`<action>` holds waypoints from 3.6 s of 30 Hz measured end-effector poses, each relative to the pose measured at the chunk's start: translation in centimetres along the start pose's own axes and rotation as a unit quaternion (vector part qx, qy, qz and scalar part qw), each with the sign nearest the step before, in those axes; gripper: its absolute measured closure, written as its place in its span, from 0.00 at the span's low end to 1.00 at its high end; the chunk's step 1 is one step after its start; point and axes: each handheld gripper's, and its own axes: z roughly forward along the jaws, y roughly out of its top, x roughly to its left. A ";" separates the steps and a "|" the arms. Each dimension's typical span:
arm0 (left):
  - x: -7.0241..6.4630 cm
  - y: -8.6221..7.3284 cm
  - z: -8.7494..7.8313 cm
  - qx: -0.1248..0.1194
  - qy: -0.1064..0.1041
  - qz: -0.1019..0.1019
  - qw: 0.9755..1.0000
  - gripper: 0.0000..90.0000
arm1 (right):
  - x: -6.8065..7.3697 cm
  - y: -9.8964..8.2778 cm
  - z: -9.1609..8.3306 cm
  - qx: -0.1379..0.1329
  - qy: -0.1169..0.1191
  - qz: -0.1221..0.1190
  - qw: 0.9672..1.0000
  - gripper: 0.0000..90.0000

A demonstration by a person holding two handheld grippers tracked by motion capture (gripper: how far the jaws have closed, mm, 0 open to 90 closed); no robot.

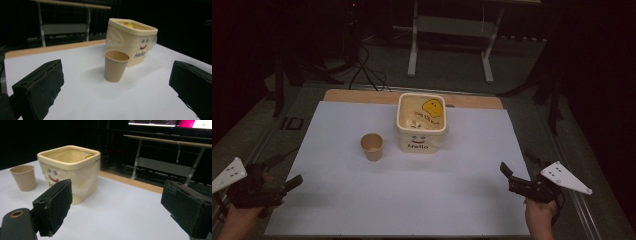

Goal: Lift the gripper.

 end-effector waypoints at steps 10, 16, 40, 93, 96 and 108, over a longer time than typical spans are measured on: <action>-0.2 0.7 0.0 -0.014 -0.018 0.021 1.000 0.00 | 0.0 0.4 1.2 0.005 0.034 -0.010 0.999 0.11; 0.3 1.5 0.0 -0.005 -0.043 0.013 0.999 0.00 | -0.2 0.8 1.7 -0.009 0.035 -0.001 0.999 0.11; 0.5 13.2 2.6 0.102 -0.108 0.091 0.985 0.00 | -0.3 1.6 1.4 0.000 0.053 0.007 0.999 0.11; -5.3 16.2 18.1 0.362 -0.182 0.280 0.870 0.04 | 0.1 0.9 2.3 0.028 0.074 0.001 0.997 0.11; -5.4 15.6 18.7 0.365 -0.185 0.281 0.868 0.05 | 0.1 0.9 2.3 0.030 0.075 0.001 0.997 0.11; -5.1 12.6 21.5 0.397 -0.177 0.296 0.850 0.21 | 0.1 0.7 2.4 0.033 0.077 0.001 0.996 0.11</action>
